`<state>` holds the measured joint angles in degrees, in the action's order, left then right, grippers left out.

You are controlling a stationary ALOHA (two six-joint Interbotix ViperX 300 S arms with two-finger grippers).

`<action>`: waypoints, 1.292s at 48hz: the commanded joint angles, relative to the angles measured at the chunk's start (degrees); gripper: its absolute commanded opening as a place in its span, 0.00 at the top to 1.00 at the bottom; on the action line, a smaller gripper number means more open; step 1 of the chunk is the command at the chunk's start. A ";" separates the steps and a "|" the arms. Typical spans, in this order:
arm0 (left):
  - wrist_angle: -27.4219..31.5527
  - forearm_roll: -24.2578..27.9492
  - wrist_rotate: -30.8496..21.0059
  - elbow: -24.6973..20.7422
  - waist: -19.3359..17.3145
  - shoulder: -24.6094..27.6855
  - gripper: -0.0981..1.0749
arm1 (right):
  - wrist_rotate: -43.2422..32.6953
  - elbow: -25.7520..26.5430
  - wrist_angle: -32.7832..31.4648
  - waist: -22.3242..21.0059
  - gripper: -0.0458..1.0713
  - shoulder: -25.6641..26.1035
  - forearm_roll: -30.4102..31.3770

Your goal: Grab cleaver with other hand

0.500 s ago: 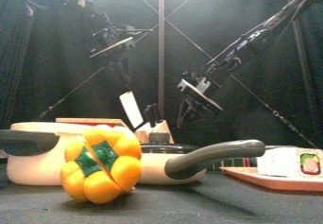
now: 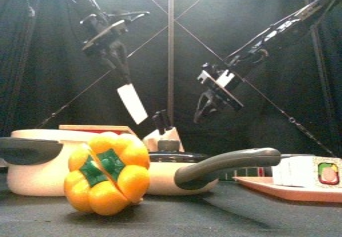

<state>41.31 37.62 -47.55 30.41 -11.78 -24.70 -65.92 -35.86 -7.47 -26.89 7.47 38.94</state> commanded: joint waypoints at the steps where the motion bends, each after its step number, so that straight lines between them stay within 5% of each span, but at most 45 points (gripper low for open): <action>1: -2.90 0.70 -0.18 2.20 2.37 -4.04 0.48 | 0.09 -0.97 0.26 2.11 0.68 5.01 0.70; 11: -14.94 0.97 -0.26 10.72 4.83 -10.55 0.48 | 0.18 -8.17 1.49 6.94 0.68 16.35 2.46; 20: -29.97 1.14 0.00 16.26 4.75 -11.25 0.48 | 0.18 -15.47 7.21 10.28 0.68 26.63 4.75; 40: -54.84 5.89 2.72 20.48 2.11 -0.35 0.48 | 0.09 -26.72 10.55 16.96 0.67 36.65 8.17; 51: -66.53 1.93 11.51 18.90 1.32 7.29 0.48 | 0.26 -28.56 10.11 21.71 0.65 38.50 9.84; 62: -79.37 -12.30 29.36 19.60 1.32 14.33 0.48 | 0.00 -29.27 10.02 21.97 0.60 39.20 9.14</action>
<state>-33.93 31.03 -23.91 50.80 -10.46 -12.22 -65.83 -65.74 2.37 -5.10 46.14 48.43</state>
